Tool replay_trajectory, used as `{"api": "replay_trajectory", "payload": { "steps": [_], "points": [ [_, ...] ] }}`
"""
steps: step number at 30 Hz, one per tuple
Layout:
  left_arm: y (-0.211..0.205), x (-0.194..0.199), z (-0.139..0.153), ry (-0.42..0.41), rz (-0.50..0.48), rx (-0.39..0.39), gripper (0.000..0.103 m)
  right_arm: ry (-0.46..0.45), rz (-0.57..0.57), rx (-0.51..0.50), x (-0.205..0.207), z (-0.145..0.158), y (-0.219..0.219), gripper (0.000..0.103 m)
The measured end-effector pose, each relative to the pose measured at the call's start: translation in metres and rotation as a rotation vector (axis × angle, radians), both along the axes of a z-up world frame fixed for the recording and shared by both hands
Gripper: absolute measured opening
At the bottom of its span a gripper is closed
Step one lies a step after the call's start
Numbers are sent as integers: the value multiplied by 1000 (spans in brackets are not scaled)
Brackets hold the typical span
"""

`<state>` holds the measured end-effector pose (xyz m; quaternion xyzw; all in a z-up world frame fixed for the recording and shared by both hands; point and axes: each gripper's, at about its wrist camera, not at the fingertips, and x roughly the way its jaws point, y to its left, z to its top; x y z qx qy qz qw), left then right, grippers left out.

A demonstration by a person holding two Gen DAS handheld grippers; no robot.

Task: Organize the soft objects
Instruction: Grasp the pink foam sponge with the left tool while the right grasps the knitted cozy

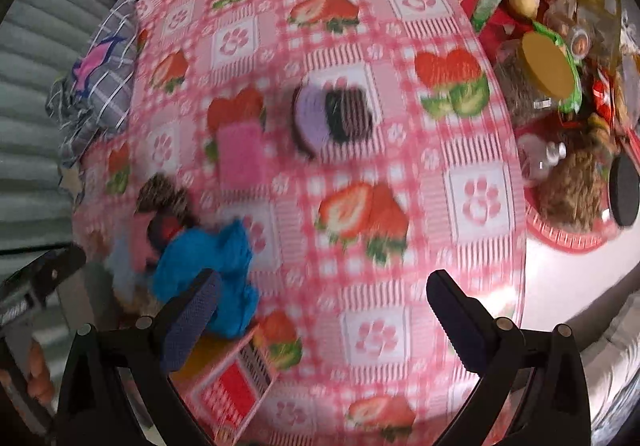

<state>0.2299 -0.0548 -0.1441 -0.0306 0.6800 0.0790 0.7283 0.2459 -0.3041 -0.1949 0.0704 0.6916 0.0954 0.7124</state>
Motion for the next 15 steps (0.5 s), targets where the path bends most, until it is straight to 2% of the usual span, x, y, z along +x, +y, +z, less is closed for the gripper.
{"api": "replay_trajectory", "payload": {
  "steps": [7, 15],
  "points": [
    [-38, 37, -28, 54, -71, -3, 103, -53, -9, -44, 57, -35, 10, 103],
    [-68, 68, -64, 141, -106, -22, 103, -40, 3, -68, 97, -78, 24, 103]
  ]
}}
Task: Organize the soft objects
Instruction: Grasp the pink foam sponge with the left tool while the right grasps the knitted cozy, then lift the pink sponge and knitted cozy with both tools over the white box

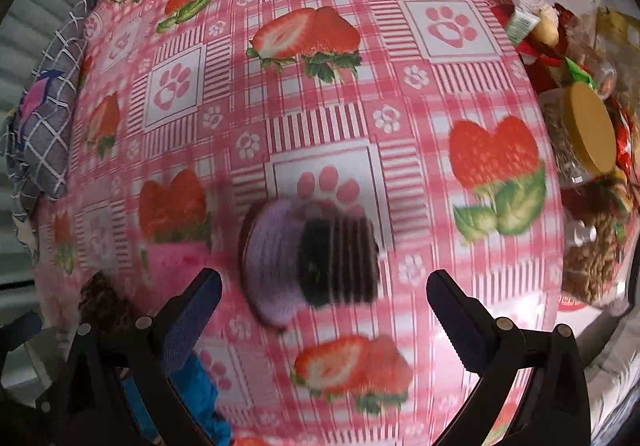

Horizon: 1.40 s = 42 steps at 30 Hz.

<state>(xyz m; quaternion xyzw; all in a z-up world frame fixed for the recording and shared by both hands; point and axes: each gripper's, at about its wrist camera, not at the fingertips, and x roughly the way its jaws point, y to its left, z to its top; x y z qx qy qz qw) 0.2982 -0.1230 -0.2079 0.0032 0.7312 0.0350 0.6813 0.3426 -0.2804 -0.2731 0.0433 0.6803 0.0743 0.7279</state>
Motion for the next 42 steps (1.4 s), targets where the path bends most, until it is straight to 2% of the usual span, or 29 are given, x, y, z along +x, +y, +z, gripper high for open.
{"api": "replay_trajectory", "payload": {
  "steps": [4, 5, 6, 10, 15, 19, 24, 26, 28, 29, 34, 39, 40, 42],
  "points": [
    [-12, 12, -13, 21, -22, 4, 103, 0, 27, 8, 8, -10, 7, 101],
    [-17, 16, -17, 27, -32, 10, 103, -3, 37, 12, 9, -12, 8, 86],
    [-19, 18, -20, 32, -35, 12, 103, 1, 46, 25, 8, -13, 8, 63],
    [-31, 26, -35, 59, -48, 10, 103, 14, 59, 67, 6, -14, 1, 60],
    [-44, 36, -58, 82, -38, 11, 103, 13, 3, 132, -4, -3, -30, 59],
    [-57, 41, -79, 90, -52, 57, 102, 18, -37, 171, -12, 6, -47, 59],
    [-64, 48, -105, 136, -46, 90, 73, 12, -62, 201, -18, 17, -58, 59],
    [-65, 48, -110, 145, -35, 91, 71, 10, -78, 214, -21, 23, -64, 59],
    [-67, 51, -116, 144, -56, 94, 63, 7, -85, 220, -24, 27, -68, 59],
    [-68, 52, -116, 145, -56, 74, 49, 7, -92, 224, -27, 29, -71, 59],
    [-76, 55, -104, 108, -60, 29, 49, -5, -147, 237, -37, 37, -80, 59],
    [-88, 49, -72, 12, -102, -16, 49, -7, -168, 244, -48, 45, -86, 59],
    [-90, 46, -65, 3, -111, -26, 49, -10, -204, 239, -50, 46, -86, 59],
    [-101, 27, -49, -18, -138, -43, 49, -7, -206, 238, -55, 48, -87, 59]
  ]
}}
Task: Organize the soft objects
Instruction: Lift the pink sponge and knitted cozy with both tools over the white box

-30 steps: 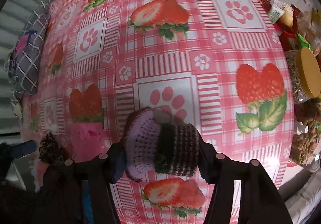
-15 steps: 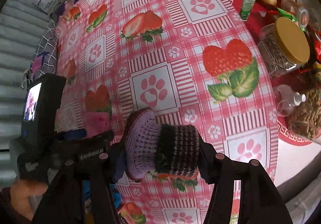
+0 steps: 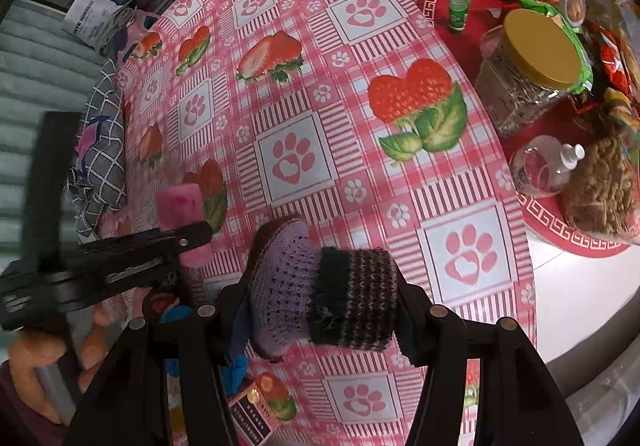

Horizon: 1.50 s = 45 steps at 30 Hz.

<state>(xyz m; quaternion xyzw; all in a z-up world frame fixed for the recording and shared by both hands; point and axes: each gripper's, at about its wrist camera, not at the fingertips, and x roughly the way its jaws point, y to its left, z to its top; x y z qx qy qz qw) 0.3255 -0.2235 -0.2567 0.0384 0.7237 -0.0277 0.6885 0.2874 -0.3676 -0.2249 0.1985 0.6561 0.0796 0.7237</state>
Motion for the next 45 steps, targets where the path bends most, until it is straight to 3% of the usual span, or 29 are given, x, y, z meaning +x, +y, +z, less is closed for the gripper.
{"api": "replay_trajectory", "payload": {
  "steps": [13, 20, 35, 45],
  "points": [
    [-33, -71, 81, -94, -199, -75, 49, 14, -50, 15, -55, 23, -11, 59],
    [-44, -116, 108, -136, -271, -121, 49, 15, -78, 3, -93, 38, -15, 59],
    [-47, -225, 130, -143, -415, -161, 49, 22, -88, -76, -173, 56, -8, 59],
    [-15, -295, 135, -138, -478, -163, 49, 54, -16, -138, -229, 54, 25, 59]
  ]
}}
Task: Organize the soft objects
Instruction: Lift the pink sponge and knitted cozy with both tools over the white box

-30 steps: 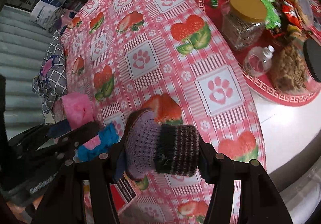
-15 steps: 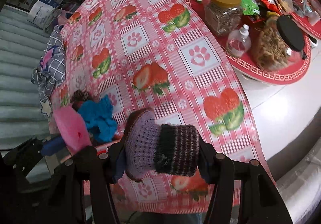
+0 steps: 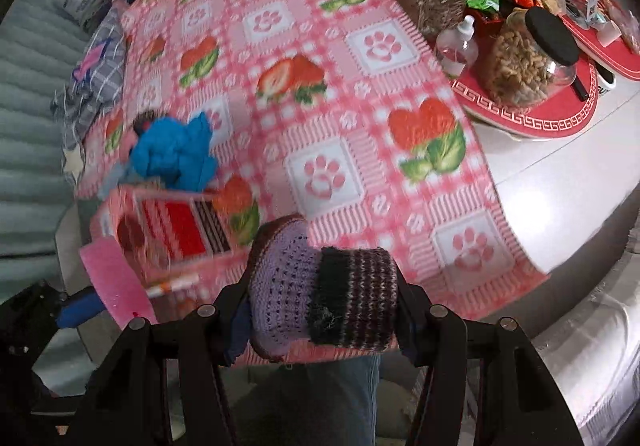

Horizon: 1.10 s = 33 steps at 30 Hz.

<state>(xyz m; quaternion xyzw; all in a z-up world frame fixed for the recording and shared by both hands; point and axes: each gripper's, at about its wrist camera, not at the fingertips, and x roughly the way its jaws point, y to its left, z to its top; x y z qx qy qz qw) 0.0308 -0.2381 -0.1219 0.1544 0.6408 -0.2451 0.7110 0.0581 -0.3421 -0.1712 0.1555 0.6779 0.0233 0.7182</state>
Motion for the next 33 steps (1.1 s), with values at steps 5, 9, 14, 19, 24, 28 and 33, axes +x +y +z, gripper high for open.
{"api": "replay_trajectory", "payload": {
  "steps": [5, 9, 14, 19, 24, 28, 33],
  "points": [
    [24, -25, 7, -13, -1, -11, 49, 11, 54, -8, -21, -1, 24, 59],
    [51, -38, 9, -30, 32, -6, 49, 20, 92, -17, -34, -1, 44, 59],
    [85, -49, 7, -30, 94, 9, 49, 28, 157, -21, -43, 0, 70, 59],
    [121, -54, 8, -48, 203, 16, 49, 15, 244, -20, -53, 3, 100, 59],
    [156, -54, 12, -63, 326, 14, 49, -4, 357, -25, -57, 10, 135, 59],
    [181, -59, 15, -77, 419, 15, 49, -18, 444, -28, -58, 17, 160, 59],
    [215, -68, 17, -91, 544, 18, 49, -32, 555, -33, -65, 23, 185, 59]
  ]
}}
